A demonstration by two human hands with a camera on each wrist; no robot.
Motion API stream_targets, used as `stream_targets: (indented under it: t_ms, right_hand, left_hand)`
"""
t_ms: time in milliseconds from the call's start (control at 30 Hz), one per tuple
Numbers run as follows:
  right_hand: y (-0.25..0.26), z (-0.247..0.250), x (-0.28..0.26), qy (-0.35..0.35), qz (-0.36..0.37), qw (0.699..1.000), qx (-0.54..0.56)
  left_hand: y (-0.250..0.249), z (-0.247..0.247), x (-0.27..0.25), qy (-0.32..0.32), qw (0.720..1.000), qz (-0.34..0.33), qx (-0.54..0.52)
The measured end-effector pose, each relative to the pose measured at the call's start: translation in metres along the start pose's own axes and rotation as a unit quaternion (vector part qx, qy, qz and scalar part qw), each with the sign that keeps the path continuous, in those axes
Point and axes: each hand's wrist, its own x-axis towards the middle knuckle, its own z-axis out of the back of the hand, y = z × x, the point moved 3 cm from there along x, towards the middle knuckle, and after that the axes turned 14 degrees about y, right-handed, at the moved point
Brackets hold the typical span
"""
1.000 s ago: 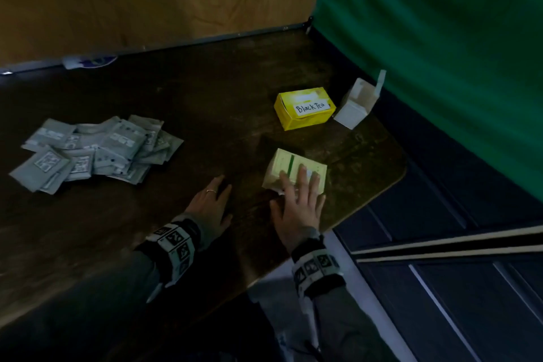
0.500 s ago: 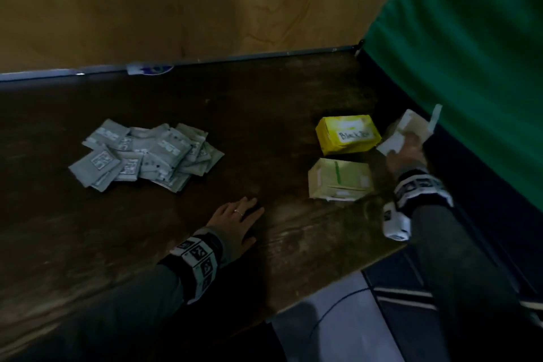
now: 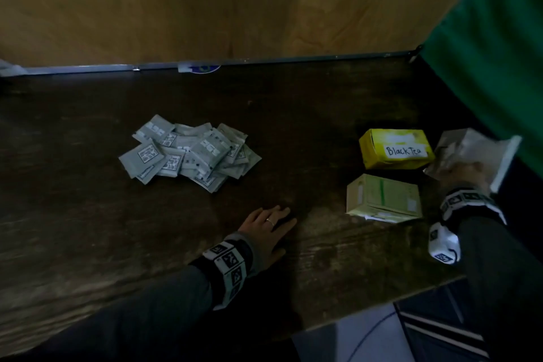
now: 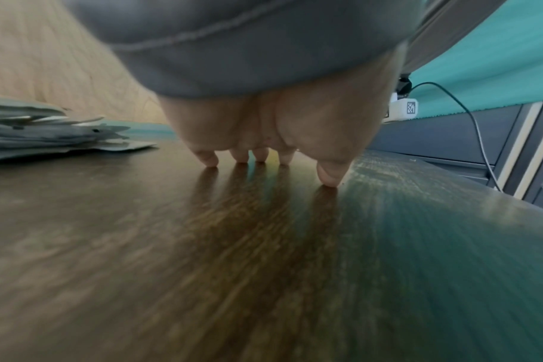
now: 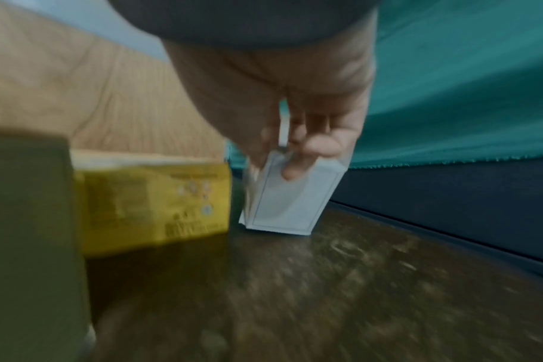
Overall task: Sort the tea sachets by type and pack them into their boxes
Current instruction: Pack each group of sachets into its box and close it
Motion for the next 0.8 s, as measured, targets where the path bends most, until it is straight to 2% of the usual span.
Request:
stream_targets:
  t_ms: [100,167,267,333,433,500,567,667,733,800]
  right_hand:
    - [0.007,0.014,-0.006,-0.080,-0.014,0.997,0.015]
    - [0.014,0.025,-0.018,-0.138,0.012,0.989,0.048]
    - [0.032,0.036,-0.051,-0.248,0.110,0.956,0.107]
    - [0.054,0.029,-0.076,-0.267,0.225,0.930,0.117]
    - [0.097,-0.004,-0.107,-0.237,0.383,0.886,0.109]
    - [0.123,-0.030,-0.124,-0.172,0.425,0.884,0.090]
    - [0.141,-0.051,-0.126,-0.098,0.405,0.906,0.067]
    - [0.157,-0.068,-0.119,-0.028,0.371,0.926,0.067]
    - [0.164,-0.075,-0.117,-0.007,0.355,0.933,0.061]
    - [0.168,-0.083,-0.123,-0.013,0.358,0.932,0.055]
  left_hand:
    - [0.002,0.001,0.000,0.012,1.000,0.003,-0.003]
    - [0.004,0.001,-0.001,0.021,1.000,0.005,-0.006]
    - [0.005,0.002,-0.001,0.022,1.000,0.011,-0.003]
    - [0.003,0.003,0.000,0.017,1.000,0.014,-0.007]
    - [-0.002,0.008,-0.002,0.025,0.999,0.016,-0.018]
    - [-0.006,0.013,-0.004,0.038,0.999,0.017,-0.026]
    - [-0.008,0.019,-0.007,0.053,0.997,0.015,-0.050]
    - [-0.002,0.027,-0.016,0.054,0.992,0.026,-0.109]
    - [0.011,0.037,-0.023,0.030,0.989,0.041,-0.138]
    - [0.029,0.052,-0.030,-0.023,0.987,0.062,-0.144]
